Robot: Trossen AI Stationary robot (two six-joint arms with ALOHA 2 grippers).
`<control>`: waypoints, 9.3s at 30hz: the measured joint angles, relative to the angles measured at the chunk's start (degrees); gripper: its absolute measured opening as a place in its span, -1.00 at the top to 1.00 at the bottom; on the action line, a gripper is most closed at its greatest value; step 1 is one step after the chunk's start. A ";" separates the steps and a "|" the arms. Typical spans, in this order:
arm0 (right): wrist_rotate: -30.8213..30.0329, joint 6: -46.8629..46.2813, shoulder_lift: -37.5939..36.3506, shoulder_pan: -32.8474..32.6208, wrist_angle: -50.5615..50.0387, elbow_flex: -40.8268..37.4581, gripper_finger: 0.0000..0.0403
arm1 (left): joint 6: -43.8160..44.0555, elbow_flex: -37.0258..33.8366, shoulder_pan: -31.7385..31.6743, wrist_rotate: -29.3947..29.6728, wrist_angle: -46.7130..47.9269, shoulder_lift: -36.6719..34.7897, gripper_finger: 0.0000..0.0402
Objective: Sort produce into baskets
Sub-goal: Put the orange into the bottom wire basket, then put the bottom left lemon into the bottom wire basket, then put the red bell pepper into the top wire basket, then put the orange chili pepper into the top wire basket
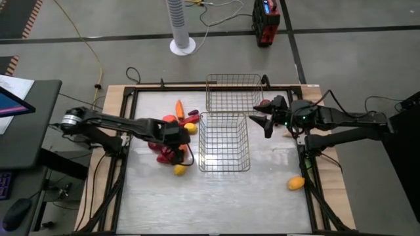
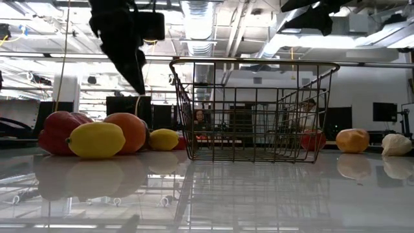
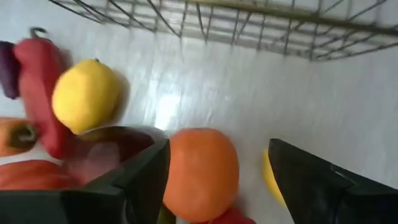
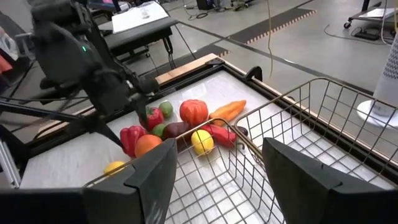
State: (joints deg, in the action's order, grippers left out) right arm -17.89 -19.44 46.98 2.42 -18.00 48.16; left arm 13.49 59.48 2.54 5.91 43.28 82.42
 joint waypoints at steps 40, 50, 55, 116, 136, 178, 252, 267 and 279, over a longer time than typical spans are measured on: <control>-0.20 -1.52 -0.03 2.49 0.07 0.00 -0.32 | -0.77 14.50 -6.58 -1.17 -1.76 0.94 -0.42; -0.07 -1.68 -0.17 3.76 0.53 0.00 -0.32 | 11.17 14.89 -7.78 -4.27 -27.56 5.71 -0.51; 0.00 -3.00 -0.17 3.80 0.45 0.00 -0.32 | 11.22 15.78 -7.82 -6.10 -27.10 6.84 -0.72; 1.27 -2.99 -0.07 3.79 -1.35 0.00 -0.32 | 18.64 -15.78 11.88 0.21 -15.31 4.69 -0.15; 1.25 -3.15 -0.07 3.80 -1.25 0.00 -0.32 | 7.96 3.83 1.33 6.05 -16.98 -1.12 0.09; 9.83 -2.58 0.17 4.13 -17.88 3.10 -0.32 | -11.79 4.65 3.31 -8.53 25.39 -2.42 -0.53; 7.50 -4.09 0.22 5.42 -11.81 3.13 -0.32 | 0.87 15.73 -26.87 9.13 -47.17 18.35 -0.34; 8.44 -4.08 0.34 8.19 -12.20 3.13 -0.32 | 0.12 25.89 -30.55 2.91 -14.69 17.42 -0.60; 7.52 -7.13 0.48 14.40 -13.12 3.13 -0.32 | -8.65 25.41 -32.59 -4.45 -11.80 9.70 -0.44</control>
State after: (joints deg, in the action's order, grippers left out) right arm -10.37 -26.57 47.46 16.82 -31.12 51.29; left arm 4.84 84.90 -30.05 1.46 31.48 92.12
